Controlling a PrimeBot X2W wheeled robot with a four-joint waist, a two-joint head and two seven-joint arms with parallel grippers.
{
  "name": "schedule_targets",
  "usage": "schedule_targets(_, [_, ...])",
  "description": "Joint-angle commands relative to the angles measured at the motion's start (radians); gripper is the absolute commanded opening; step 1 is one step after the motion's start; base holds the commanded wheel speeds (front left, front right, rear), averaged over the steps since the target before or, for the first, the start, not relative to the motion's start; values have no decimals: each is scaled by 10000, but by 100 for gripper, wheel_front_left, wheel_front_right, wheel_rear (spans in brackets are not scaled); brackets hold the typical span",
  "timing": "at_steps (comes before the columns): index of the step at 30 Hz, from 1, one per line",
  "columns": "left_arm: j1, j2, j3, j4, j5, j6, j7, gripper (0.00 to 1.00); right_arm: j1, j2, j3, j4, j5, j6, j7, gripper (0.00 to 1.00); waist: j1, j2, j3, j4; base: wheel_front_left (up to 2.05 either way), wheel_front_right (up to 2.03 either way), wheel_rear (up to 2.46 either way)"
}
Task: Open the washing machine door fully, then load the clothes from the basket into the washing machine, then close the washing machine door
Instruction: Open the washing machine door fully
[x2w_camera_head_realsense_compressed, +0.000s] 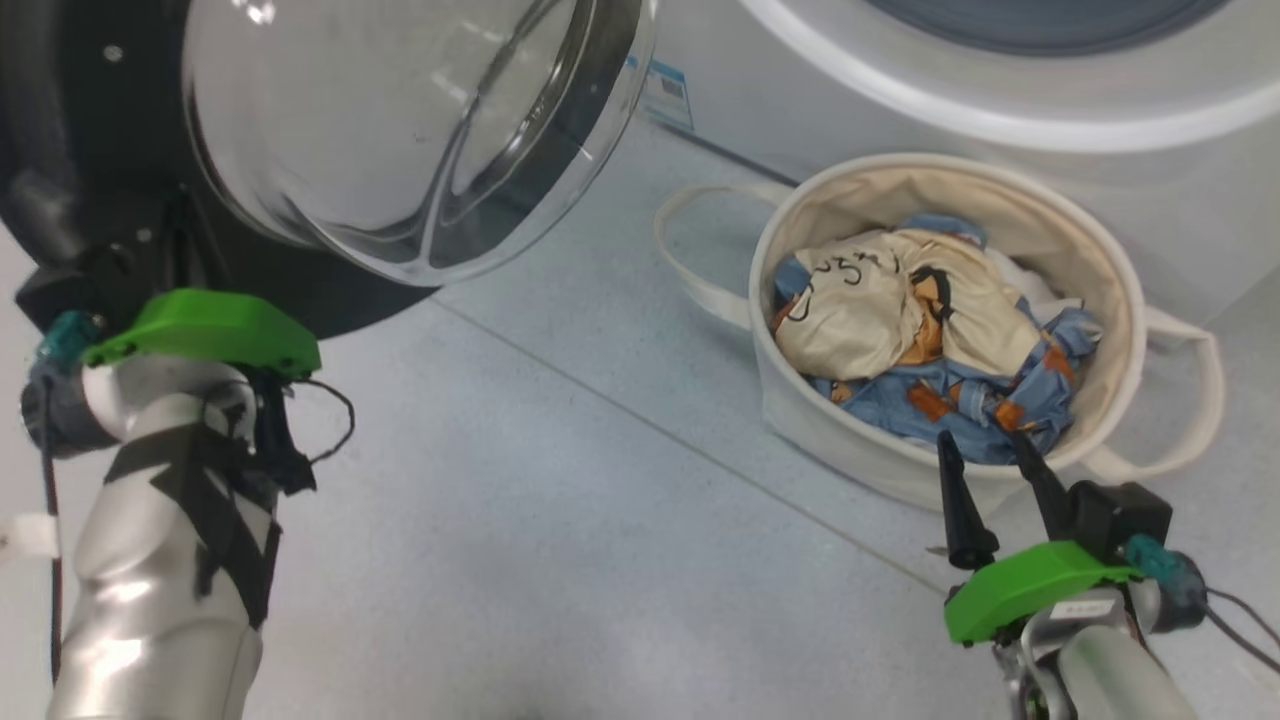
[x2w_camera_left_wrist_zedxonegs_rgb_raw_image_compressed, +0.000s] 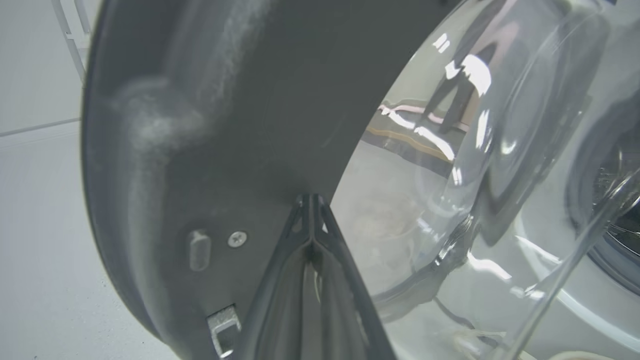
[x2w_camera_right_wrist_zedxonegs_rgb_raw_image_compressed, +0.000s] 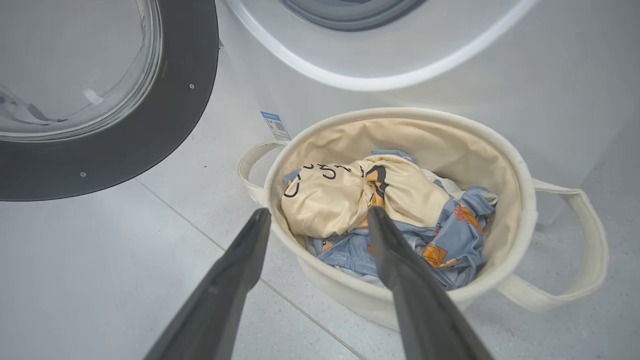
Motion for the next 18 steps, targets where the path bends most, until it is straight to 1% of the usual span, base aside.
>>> schedule_targets(1, [-408,551,471,-131,6,-20,-49,0,-215,-64,266,-261,-81,6,-124,100,-2,0,334,115,0,0,0])
schedule_targets(4, [-727,568,786,104,203,-64,-49,0,-377,-234,247,-277,-121,6,-124,100,-2,0,594,158,0,0,0])
schedule_targets(7, [-863,509,1102,143,455,-134,-49,0,-426,-280,218,-256,-115,6,-124,100,-2,0,636,177,0,0,0])
schedule_targets(9, [-808,430,1308,93,639,-247,-49,0,-394,-247,229,-222,-95,6,-124,100,-2,0,521,183,0,0,0])
schedule_targets(12, [-572,231,1356,-24,1082,-441,-49,0,-314,-97,220,-225,-38,6,-124,100,-2,0,164,168,0,0,0])
schedule_targets(14, [-168,-93,1153,-498,1638,-790,-49,0,-186,124,74,-293,57,6,-124,100,-2,0,-369,111,0,0,0])
schedule_targets(18, [554,-630,720,-1065,2016,-1505,-49,0,95,466,-277,-463,275,6,-124,100,-2,0,-1213,-26,0,0,0])
